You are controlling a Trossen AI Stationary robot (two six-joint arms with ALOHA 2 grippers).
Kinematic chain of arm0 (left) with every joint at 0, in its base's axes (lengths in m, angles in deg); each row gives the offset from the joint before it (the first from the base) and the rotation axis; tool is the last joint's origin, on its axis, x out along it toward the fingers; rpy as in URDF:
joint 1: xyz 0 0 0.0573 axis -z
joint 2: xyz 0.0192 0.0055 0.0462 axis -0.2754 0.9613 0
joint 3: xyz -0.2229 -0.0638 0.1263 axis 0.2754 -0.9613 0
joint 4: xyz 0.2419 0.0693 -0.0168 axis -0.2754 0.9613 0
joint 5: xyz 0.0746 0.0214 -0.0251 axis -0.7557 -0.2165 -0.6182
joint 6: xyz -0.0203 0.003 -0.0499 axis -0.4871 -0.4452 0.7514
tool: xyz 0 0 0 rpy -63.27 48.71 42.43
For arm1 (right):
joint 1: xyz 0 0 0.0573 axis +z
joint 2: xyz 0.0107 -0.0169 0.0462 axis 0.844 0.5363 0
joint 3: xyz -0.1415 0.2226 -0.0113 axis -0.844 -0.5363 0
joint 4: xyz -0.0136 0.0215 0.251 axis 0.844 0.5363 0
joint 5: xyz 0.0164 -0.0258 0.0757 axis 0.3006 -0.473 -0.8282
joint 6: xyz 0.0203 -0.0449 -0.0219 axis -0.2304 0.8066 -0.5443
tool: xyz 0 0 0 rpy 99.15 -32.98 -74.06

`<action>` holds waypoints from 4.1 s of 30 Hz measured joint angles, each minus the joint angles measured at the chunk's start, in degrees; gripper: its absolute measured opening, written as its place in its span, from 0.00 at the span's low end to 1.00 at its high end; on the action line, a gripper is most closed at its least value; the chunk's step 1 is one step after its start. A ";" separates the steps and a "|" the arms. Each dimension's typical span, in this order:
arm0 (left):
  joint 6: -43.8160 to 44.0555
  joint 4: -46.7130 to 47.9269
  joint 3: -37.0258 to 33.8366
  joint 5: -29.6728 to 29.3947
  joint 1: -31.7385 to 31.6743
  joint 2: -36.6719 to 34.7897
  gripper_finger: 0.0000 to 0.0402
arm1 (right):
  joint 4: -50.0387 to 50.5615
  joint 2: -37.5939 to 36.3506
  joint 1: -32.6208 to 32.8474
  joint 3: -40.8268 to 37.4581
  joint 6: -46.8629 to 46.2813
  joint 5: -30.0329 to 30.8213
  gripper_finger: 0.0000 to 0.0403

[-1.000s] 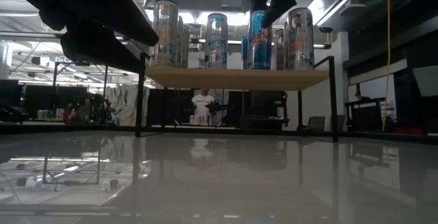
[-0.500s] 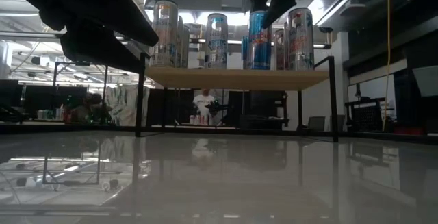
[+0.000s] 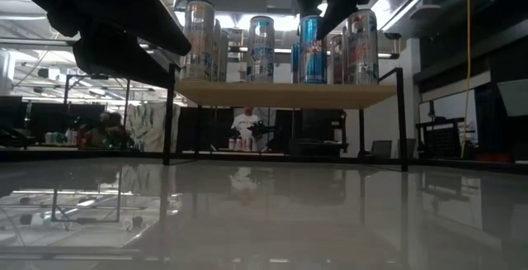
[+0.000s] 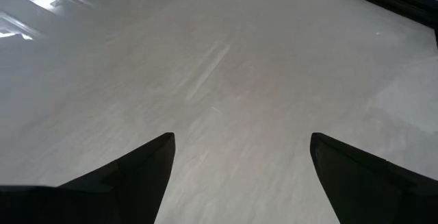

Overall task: Sort soda cans
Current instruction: Put the blue soda can on the shelf and align with other blue soda cans, then put the white blue soda can on the shelf and align with other white blue soda cans

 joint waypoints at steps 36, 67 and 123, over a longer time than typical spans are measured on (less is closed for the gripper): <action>1.07 -1.87 0.00 3.49 -0.22 -5.56 0.83 | -2.21 -4.29 8.67 0.15 0.85 -0.40 0.90; 45.07 56.13 0.04 59.68 -3.30 -31.85 0.83 | 1.10 -6.70 36.82 -13.03 -30.97 -4.17 0.90; 56.62 66.24 -0.02 53.14 1.29 -1.31 0.83 | -5.23 -6.75 36.81 -22.10 -34.28 -3.92 0.90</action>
